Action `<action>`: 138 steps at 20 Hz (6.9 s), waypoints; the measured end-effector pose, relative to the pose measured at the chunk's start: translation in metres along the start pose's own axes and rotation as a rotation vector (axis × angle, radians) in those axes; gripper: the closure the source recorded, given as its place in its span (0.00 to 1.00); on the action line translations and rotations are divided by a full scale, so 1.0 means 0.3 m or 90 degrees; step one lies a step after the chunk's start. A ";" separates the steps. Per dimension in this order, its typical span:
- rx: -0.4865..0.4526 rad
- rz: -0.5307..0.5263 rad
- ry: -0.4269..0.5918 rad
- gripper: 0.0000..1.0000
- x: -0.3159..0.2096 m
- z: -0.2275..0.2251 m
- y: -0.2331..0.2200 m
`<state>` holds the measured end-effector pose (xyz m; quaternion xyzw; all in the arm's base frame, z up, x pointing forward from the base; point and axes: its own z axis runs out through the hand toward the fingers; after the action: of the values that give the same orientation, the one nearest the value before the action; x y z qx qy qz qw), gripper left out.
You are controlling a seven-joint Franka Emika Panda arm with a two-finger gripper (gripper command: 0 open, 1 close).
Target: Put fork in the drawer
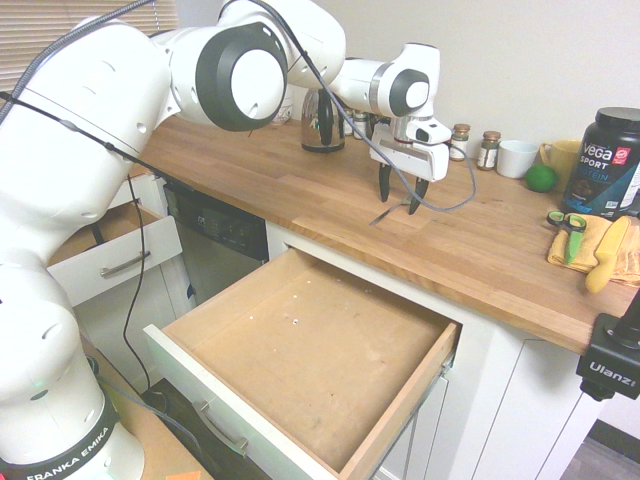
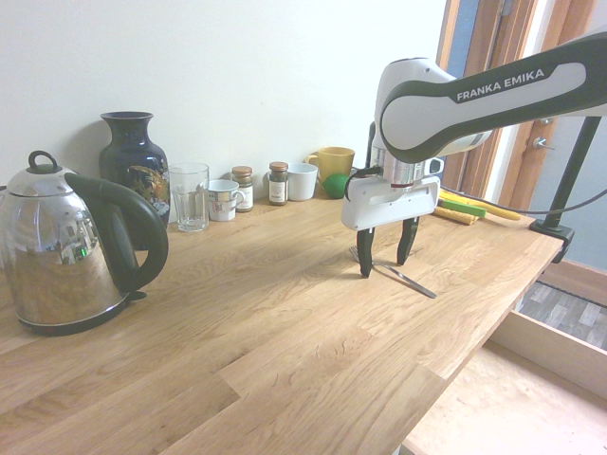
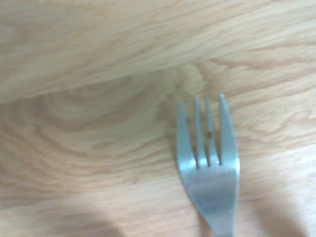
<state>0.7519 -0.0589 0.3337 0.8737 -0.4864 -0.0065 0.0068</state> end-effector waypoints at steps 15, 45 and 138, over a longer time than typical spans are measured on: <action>0.002 0.003 -0.004 1.00 0.002 0.002 0.002; 0.035 -0.020 0.007 1.00 -0.111 -0.154 -0.027; -0.016 -0.078 -0.018 0.00 -0.590 0.502 0.870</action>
<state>0.4341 -0.0468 0.1888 0.9016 -0.4316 -0.0255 0.0102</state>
